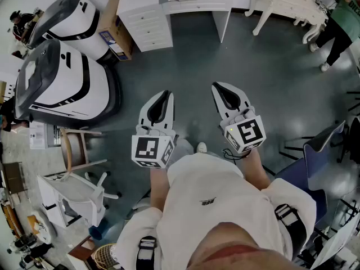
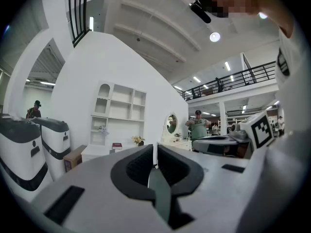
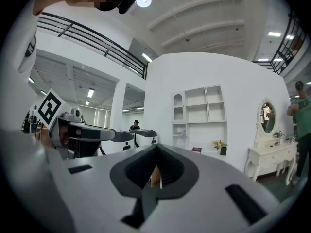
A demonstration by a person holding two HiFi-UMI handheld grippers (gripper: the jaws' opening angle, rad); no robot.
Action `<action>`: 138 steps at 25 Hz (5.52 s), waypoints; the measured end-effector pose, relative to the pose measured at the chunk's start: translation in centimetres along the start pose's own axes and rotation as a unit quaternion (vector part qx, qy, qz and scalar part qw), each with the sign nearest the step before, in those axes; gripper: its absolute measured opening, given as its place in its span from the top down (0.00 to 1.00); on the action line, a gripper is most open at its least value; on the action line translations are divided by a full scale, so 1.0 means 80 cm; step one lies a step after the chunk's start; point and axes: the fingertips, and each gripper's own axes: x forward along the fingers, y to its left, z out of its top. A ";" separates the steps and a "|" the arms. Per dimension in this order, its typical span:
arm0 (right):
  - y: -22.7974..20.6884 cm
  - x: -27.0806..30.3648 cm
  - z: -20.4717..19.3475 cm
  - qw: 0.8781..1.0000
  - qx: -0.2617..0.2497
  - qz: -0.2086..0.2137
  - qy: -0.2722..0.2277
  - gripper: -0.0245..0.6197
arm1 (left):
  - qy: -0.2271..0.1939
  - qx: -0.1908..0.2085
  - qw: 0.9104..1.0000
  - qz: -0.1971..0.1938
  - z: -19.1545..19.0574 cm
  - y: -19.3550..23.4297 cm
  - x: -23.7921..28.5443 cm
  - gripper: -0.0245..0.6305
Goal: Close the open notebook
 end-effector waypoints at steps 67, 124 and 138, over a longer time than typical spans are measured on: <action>-0.284 0.538 -0.036 0.995 0.001 -0.079 0.057 0.97 | 0.039 -0.011 0.997 -0.071 0.009 0.383 0.520 0.96; -0.599 0.978 -0.271 0.984 0.059 0.066 0.155 0.97 | 0.154 -0.106 0.981 0.056 -0.187 0.625 1.014 0.96; -0.588 1.038 -0.328 0.979 0.059 0.075 0.178 0.97 | 0.190 -0.146 0.968 0.070 -0.266 0.682 1.047 0.96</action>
